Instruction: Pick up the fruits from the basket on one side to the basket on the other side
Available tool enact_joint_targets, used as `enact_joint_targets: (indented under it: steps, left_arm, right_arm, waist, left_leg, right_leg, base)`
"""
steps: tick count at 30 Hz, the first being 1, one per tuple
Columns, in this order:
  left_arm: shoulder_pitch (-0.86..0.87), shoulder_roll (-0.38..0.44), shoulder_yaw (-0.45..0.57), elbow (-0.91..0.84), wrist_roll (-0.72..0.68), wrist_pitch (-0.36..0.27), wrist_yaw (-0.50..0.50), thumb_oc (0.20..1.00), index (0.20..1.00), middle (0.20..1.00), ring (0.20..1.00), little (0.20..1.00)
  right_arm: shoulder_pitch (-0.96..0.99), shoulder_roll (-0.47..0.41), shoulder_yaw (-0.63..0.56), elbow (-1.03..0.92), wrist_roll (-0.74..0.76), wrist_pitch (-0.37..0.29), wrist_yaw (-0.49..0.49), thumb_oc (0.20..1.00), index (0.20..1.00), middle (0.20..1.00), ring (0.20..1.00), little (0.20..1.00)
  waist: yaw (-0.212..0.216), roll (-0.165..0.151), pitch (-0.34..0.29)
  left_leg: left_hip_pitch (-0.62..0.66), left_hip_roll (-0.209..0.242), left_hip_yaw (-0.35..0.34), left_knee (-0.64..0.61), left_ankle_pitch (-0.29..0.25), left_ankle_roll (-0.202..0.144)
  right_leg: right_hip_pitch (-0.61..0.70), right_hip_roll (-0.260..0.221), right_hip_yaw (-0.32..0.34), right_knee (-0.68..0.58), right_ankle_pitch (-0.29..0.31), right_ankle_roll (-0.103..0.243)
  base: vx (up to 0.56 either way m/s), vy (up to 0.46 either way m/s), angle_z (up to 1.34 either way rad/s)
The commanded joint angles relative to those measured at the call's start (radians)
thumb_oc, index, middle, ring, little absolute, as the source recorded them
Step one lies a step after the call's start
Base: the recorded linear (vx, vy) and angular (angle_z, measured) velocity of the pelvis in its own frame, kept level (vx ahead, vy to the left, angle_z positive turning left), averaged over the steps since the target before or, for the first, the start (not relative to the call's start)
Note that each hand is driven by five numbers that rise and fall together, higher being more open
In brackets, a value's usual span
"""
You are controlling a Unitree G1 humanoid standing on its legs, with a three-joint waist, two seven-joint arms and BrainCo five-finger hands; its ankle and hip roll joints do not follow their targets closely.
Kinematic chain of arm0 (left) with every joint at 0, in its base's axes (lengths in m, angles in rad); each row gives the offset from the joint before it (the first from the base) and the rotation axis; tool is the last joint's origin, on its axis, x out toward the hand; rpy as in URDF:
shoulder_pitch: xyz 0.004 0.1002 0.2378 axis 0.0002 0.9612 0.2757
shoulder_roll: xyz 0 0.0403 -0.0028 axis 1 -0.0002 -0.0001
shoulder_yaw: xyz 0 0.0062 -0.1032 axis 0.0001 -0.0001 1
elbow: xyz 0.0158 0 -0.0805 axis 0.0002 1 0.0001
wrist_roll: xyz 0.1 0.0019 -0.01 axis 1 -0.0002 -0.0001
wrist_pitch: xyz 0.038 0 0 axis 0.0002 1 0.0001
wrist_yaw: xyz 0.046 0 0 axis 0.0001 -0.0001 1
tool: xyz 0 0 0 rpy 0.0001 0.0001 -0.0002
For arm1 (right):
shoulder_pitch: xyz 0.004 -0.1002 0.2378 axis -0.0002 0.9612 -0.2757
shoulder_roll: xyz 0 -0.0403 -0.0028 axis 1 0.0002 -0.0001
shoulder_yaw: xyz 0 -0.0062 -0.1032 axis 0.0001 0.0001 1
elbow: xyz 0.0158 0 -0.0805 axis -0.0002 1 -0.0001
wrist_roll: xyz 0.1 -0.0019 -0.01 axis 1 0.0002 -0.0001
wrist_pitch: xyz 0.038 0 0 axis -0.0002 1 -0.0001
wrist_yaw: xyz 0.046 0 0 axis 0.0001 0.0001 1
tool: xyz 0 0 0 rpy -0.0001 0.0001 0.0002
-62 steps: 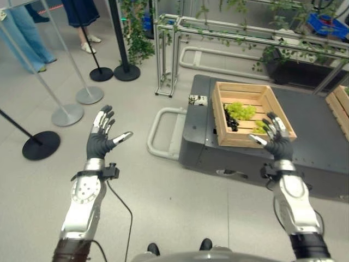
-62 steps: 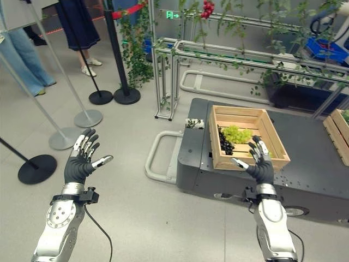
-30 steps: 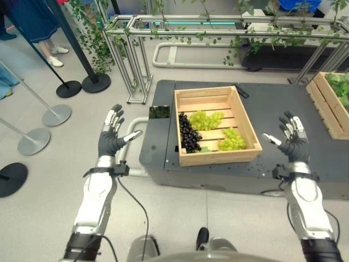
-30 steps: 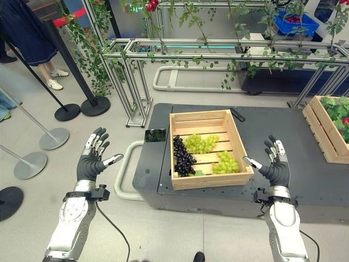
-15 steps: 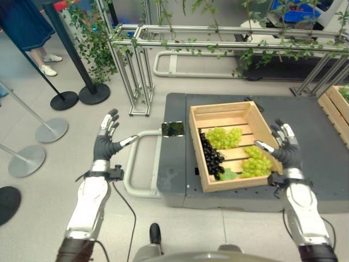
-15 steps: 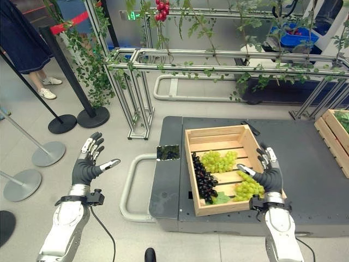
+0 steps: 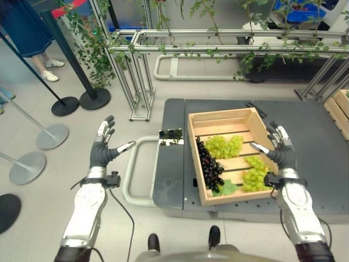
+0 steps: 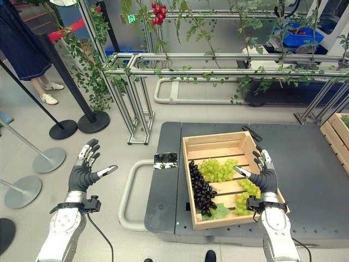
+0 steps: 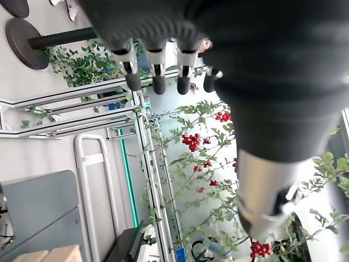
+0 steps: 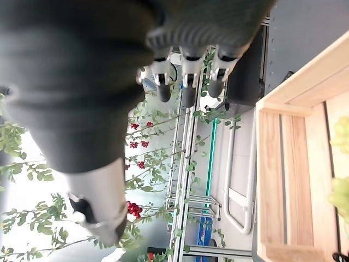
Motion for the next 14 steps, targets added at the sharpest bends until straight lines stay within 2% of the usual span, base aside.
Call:
enact_joint_targets:
  steps: [1, 14]
  left_arm:
    - [-0.022, 0.045, 0.030, -0.063, 0.012, -0.043, 0.002, 1.000, 1.000, 1.000, 1.000, 1.000]
    - [-0.036, 0.033, -0.003, -0.058, -0.003, -0.045, 0.002, 1.000, 1.000, 1.000, 1.000, 1.000]
  right_arm:
    - [-0.035, -0.010, -0.031, -0.045, -0.008, -0.037, -0.002, 1.000, 1.000, 1.000, 1.000, 1.000]
    - [-0.039, -0.013, -0.016, -0.044, -0.020, -0.038, -0.009, 1.000, 1.000, 1.000, 1.000, 1.000]
  waist:
    - [0.003, -0.041, -0.041]
    - [0.005, -0.037, -0.061]
  left_leg:
    - [0.013, -0.043, 0.022, 0.042, -0.070, 0.030]
    - [0.042, -0.039, 0.017, 0.014, -0.067, 0.023]
  right_leg:
    - [0.032, -0.072, -0.029, 0.042, -0.096, 0.095]
    - [0.076, -0.061, -0.040, 0.017, -0.108, 0.089]
  base:
    - [0.04, -0.036, 0.07]
    - [0.03, -0.014, 0.05]
